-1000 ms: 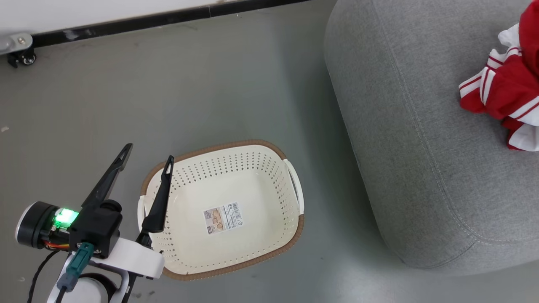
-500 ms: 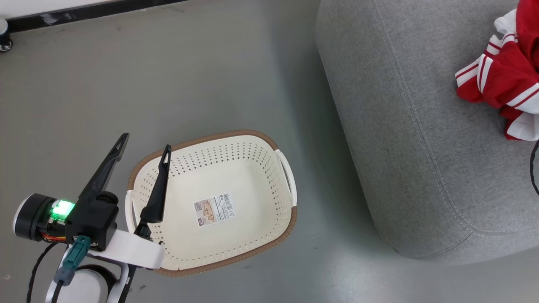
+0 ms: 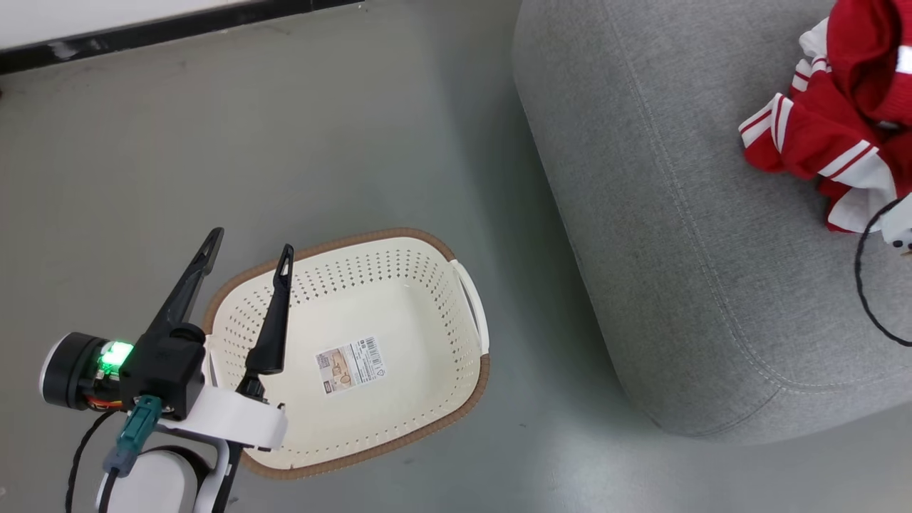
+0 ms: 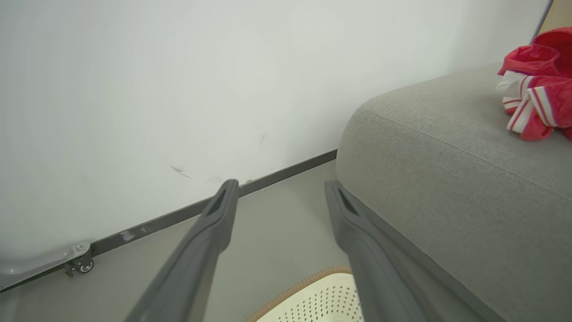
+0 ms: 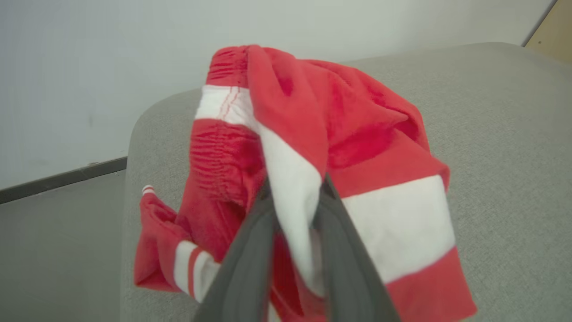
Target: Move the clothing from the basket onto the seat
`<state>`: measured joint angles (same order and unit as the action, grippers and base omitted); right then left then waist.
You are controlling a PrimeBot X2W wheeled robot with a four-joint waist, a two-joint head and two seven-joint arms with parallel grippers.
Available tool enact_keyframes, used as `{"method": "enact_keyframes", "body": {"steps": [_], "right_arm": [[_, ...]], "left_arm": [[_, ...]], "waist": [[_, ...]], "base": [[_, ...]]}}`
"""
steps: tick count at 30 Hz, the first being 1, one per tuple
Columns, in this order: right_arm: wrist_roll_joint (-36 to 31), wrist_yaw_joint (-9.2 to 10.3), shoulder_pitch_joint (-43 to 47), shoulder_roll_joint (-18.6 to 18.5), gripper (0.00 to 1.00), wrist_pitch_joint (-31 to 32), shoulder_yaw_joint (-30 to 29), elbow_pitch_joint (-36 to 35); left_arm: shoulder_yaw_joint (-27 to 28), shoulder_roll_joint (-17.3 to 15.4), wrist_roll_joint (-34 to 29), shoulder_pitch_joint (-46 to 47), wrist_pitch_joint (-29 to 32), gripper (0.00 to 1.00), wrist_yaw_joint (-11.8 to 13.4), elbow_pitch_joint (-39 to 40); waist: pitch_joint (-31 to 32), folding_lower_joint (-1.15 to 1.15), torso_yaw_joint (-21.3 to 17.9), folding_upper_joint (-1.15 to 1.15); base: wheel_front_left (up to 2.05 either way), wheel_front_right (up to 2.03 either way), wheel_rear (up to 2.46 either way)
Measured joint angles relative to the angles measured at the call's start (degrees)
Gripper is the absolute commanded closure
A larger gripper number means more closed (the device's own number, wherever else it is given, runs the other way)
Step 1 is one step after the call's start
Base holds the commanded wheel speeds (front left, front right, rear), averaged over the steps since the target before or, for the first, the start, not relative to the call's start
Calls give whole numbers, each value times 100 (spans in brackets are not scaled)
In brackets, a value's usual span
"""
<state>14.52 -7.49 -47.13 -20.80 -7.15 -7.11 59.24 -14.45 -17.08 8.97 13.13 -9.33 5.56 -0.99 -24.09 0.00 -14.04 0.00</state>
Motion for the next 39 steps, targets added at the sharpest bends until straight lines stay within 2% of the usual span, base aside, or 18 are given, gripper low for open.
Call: {"method": "enact_keyframes", "body": {"steps": [8,23,33,39], "right_arm": [[221,0,-2,-27,0,236,287,-122],[470,0,215,-181,0,285,964,-967],[634,0,564,-20,0,70,1569,-1700],[759,0,876,80,0,-202,1673,-2045]], "left_arm": [[-2,160,58,1,-187,0,29,-291],[292,365,248,-11,-432,0,210,-760],[615,510,425,-320,-481,0,460,-893],[679,634,460,-586,-482,0,530,-900]], "waist": [[167,0,-100,0],[703,0,-236,0],[1173,0,-123,0],[1458,0,41,0]], "base": [[0,0,0],[0,0,0],[0,0,0],[0,0,0]]}}
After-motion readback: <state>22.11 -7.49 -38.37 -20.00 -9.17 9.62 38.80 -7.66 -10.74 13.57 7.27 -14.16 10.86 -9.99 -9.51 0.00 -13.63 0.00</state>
